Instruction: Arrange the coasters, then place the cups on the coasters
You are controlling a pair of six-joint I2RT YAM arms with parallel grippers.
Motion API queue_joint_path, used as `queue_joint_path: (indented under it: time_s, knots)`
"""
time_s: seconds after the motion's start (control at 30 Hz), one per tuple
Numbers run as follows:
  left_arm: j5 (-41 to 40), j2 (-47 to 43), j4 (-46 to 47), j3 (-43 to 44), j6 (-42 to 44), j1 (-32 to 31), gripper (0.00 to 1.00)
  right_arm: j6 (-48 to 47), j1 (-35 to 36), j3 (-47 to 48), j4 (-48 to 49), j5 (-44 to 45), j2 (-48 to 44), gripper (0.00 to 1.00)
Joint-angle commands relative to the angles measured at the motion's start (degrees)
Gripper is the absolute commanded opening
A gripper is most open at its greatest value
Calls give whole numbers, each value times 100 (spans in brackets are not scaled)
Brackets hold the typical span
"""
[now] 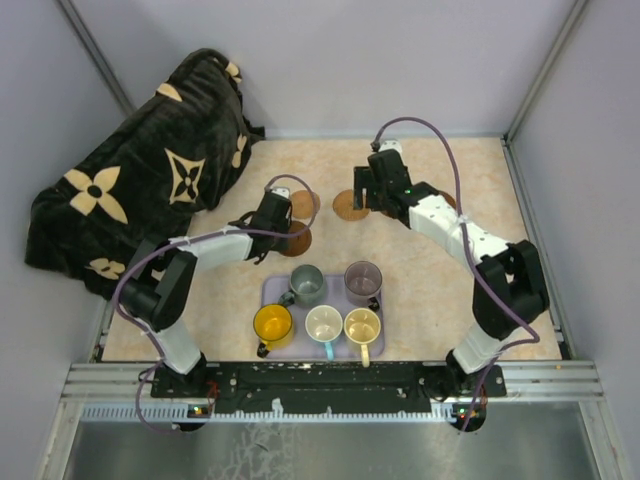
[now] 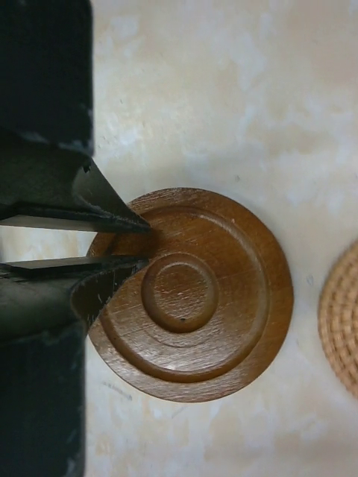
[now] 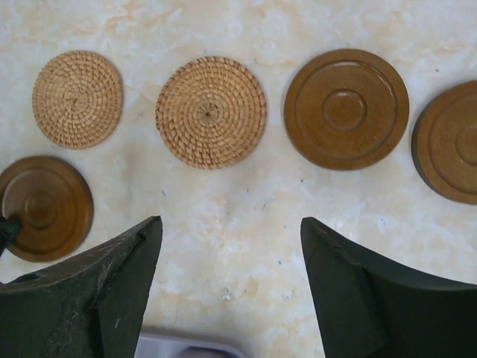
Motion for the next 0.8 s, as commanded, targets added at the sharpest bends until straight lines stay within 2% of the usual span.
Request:
queue_joint_path:
  time_s: [0.0, 0.17, 0.37, 0.77]
  knots:
    - [-673, -43, -894, -166, -194, 193, 25, 135, 69, -270, 143, 170, -755, 76]
    - [-498, -208, -817, -447, -356, 820, 24, 238, 70, -737, 151, 211, -1348, 77]
    - [299, -434, 5, -747, -404, 1691, 23, 298, 70, -1200, 181, 246, -1959, 77]
    - [476, 817, 47, 1118, -33, 1821, 29, 301, 69, -1663, -5, 420, -2474, 78]
